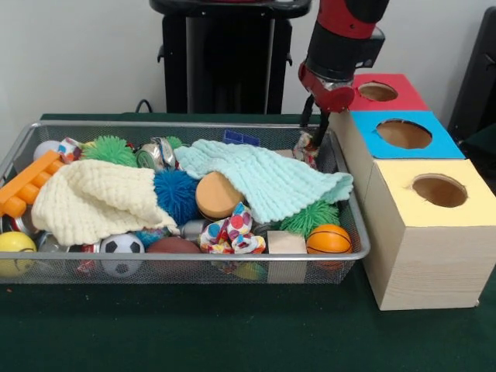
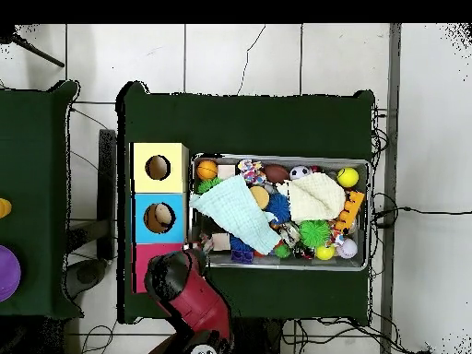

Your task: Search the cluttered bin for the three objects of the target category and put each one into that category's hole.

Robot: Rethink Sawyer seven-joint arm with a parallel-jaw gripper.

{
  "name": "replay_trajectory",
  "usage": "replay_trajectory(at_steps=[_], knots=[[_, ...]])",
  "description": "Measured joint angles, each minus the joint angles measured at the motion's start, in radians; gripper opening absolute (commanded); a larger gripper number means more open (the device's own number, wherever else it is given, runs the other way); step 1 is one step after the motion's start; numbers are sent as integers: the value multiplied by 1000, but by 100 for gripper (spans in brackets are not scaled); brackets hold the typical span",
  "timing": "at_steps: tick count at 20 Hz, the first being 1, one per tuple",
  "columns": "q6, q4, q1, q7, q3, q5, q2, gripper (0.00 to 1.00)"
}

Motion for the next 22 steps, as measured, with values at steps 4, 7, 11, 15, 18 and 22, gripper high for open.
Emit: replay_trajectory(at_steps=[4, 7, 11, 15, 18, 22], knots=[[59, 14, -19, 39, 10, -10, -3, 100], [14, 34, -103, 39, 73, -29, -3, 100], [-130, 57, -249, 39, 185, -138, 20, 100], [-248, 68, -333, 39, 258, -226, 54, 100], [-294, 74, -355, 39, 284, -262, 55, 100], [-296, 84, -362, 39, 301, -281, 50, 100]])
